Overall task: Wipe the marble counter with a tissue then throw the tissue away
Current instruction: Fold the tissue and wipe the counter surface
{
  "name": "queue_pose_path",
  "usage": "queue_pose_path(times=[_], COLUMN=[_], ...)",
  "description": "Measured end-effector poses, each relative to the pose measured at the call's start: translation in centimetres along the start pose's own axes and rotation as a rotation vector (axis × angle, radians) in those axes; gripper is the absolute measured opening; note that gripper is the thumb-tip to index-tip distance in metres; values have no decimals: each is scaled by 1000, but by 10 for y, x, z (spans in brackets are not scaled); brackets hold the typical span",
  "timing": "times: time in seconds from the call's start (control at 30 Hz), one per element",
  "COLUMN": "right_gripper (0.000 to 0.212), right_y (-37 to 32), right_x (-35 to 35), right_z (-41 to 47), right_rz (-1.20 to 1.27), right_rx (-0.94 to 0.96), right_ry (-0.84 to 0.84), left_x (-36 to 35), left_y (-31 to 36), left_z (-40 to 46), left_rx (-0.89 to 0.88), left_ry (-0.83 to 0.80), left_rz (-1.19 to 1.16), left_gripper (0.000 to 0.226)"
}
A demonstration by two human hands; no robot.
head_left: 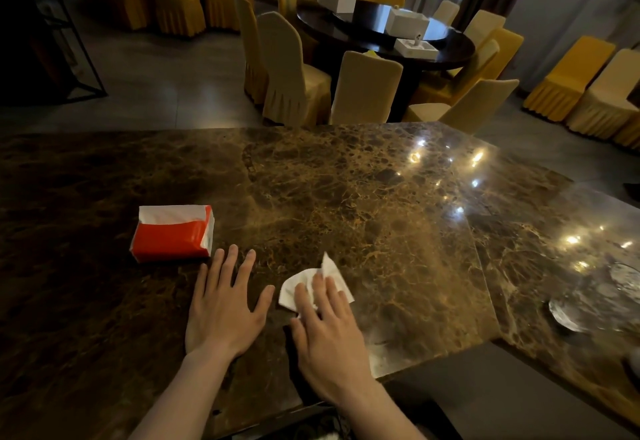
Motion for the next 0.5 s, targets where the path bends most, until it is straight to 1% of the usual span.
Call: queue_pose_path(times=[0.1, 0.23, 0.3, 0.37, 0.5], right_gripper=[57, 52, 54, 56, 54], right_y=[7, 57, 58, 39, -7], right_x=[6, 33, 33, 25, 0], right_z=[-1, 7, 9, 10, 0], right_rz=[-5, 17, -2, 2, 62], right_rx=[22, -182, -233, -211, 1], right_ry=[-7, 38, 41, 40, 1], left_x=[1, 2, 1, 0, 0], left_y=[0, -1, 0, 0, 0], left_z=[0, -2, -1, 0, 1], left_rx=[0, -4, -1, 4, 6], left_ry=[4, 9, 7, -1, -13], left_rz=[-1, -10, -4, 2, 21], left_gripper=[79, 78, 78, 79, 82])
Point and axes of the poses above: each hand's wrist, its own z-axis towards the middle knuckle, its own x-axis out of the back of the hand, y = z × x, the point moved 7 cm from there along z, towards the middle knuckle, and after that the axes turned 5 degrees about z, right-handed, at the moved point
